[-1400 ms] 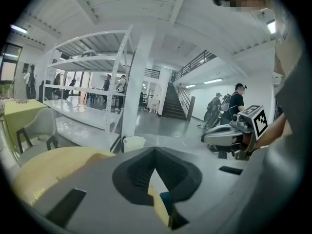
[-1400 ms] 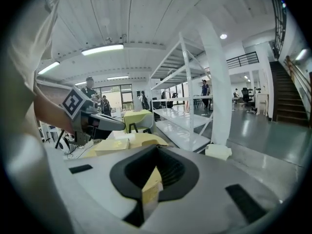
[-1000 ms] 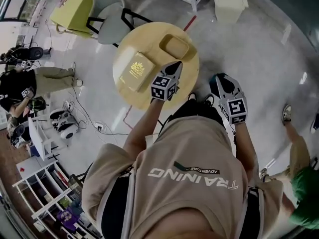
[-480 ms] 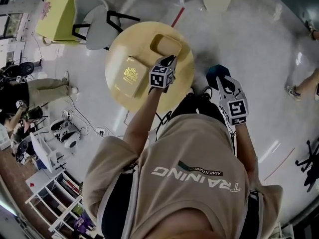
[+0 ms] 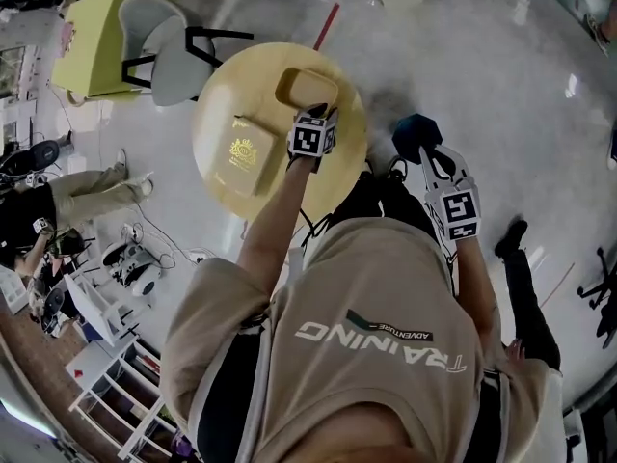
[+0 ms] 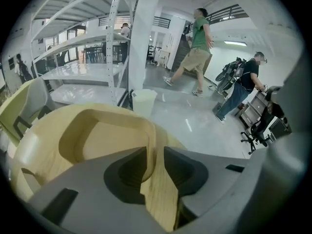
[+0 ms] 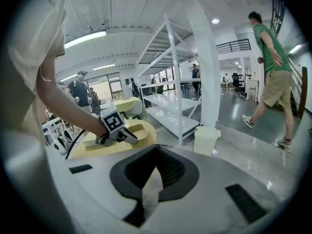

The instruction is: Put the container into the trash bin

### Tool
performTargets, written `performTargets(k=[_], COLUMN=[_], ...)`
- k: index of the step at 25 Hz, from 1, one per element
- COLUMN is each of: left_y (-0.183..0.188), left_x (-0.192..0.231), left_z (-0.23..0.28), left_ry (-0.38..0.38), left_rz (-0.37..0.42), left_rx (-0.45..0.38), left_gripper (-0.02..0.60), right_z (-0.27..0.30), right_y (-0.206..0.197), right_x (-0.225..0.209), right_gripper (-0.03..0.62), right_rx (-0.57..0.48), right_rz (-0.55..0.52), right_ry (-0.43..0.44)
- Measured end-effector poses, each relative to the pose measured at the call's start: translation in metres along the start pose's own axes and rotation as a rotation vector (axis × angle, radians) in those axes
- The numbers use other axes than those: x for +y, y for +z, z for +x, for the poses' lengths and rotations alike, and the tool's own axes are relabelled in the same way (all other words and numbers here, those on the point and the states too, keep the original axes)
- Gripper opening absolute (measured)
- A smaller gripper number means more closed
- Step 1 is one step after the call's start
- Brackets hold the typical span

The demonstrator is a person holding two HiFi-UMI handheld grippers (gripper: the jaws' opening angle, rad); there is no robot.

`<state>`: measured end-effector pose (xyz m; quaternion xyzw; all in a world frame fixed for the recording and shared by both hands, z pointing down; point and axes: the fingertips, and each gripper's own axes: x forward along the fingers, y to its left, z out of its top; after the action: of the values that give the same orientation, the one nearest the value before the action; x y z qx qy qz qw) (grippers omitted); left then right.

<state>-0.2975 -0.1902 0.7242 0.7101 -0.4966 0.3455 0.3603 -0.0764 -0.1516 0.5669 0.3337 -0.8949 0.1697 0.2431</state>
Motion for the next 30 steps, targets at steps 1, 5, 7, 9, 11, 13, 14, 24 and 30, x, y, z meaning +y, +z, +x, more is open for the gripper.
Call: performTargets(k=[1,5,7,9,11,13,14,24,30], left_y=[-0.002,-0.006,-0.008,-0.007,-0.008,-0.008,-0.007,0.026,0.026], left_x=[0.0,0.004,0.005,0.006,0.007,0.007,0.006,-0.023,-0.038], left_z=[0.003,0.01,0.011,0.013,0.014,0.011,0.008,-0.05,-0.068], left_ry=[0.001,0.014,0.027,0.036,0.04,0.043,0.044,0.003,-0.053], left_rz=[-0.005,-0.027,-0.025,-0.012,-0.003,0.004,0.008,0.022,0.04], left_rx=[0.012,0.037,0.046,0.051,0.052,0.045,0.035,-0.155,-0.192], left_gripper=[0.124,0.092,0.072,0.051,0.04,0.035,0.033,0.02,0.02], right_z=[0.0,0.003,0.002,0.002,0.003,0.002,0.001,-0.011,-0.029], right_y=[0.0,0.002,0.002,0.0,0.0,-0.001,-0.003,0.001,0.001], right_x=[-0.002,-0.004,-0.004,-0.004,-0.003,0.0,0.001,0.02,0.036], right_gripper=[0.004,0.003,0.003,0.003,0.003,0.003,0.003,0.004,0.003], right_rx=[0.003,0.0,0.003,0.011,0.01,0.01,0.012,-0.013,-0.04], right_rz=[0.001,0.002,0.001,-0.008,-0.017,-0.022,-0.024,-0.049,-0.043], right_ry=[0.0,0.003,0.007,0.008,0.008,0.008,0.007,-0.02,-0.076])
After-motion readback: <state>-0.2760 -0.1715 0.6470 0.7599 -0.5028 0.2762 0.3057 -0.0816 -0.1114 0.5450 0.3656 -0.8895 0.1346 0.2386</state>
